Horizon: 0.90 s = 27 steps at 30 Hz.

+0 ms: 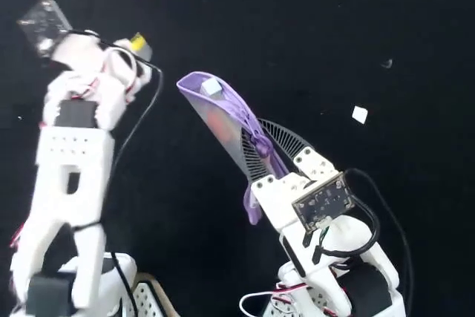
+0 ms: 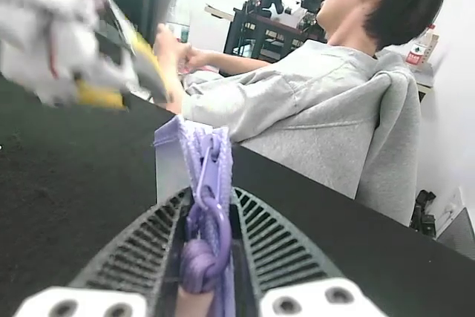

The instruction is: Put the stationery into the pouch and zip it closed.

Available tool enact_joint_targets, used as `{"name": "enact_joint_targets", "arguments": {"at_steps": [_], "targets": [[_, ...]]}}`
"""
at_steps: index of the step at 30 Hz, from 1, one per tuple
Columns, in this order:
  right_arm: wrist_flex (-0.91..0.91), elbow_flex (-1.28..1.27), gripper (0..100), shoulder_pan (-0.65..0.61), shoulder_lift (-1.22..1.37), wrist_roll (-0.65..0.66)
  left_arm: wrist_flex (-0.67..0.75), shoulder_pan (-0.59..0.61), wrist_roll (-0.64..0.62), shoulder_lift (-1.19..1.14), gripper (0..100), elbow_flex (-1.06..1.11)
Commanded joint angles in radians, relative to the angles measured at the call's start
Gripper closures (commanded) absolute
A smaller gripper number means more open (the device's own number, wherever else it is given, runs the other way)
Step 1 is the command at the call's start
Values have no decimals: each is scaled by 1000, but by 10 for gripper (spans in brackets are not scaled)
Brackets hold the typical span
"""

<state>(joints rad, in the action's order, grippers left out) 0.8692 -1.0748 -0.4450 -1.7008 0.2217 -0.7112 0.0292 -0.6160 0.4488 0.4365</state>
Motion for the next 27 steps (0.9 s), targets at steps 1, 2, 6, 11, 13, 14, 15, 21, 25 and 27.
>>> {"name": "enact_joint_targets", "arguments": {"at_steps": [1,2,6,11,13,14,15,21,25,27], "targets": [[-51,12,987,-6,-21,0,83,-27,-8,-69,820,-4],[-63,10,987,-6,-21,0,83,-25,-26,-94,820,-16],[-106,1,987,-6,-21,-58,74,-28,-69,-190,820,-64],[-219,-101,987,-11,-53,-77,74,-53,-71,-261,820,-102],[-293,-177,987,-18,-88,-77,74,-87,-68,-267,820,-117],[-339,-223,987,-35,-105,-77,74,-101,-68,-269,820,-127],[-388,-266,987,-46,-120,-72,74,-110,-68,-269,820,-137],[-545,-435,987,-77,-162,-32,74,-117,-20,-269,819,-185],[-589,-499,987,-78,-165,54,69,-124,-11,-269,820,-196],[-621,-529,987,-78,-165,78,25,-154,-11,-267,820,-222]]}}
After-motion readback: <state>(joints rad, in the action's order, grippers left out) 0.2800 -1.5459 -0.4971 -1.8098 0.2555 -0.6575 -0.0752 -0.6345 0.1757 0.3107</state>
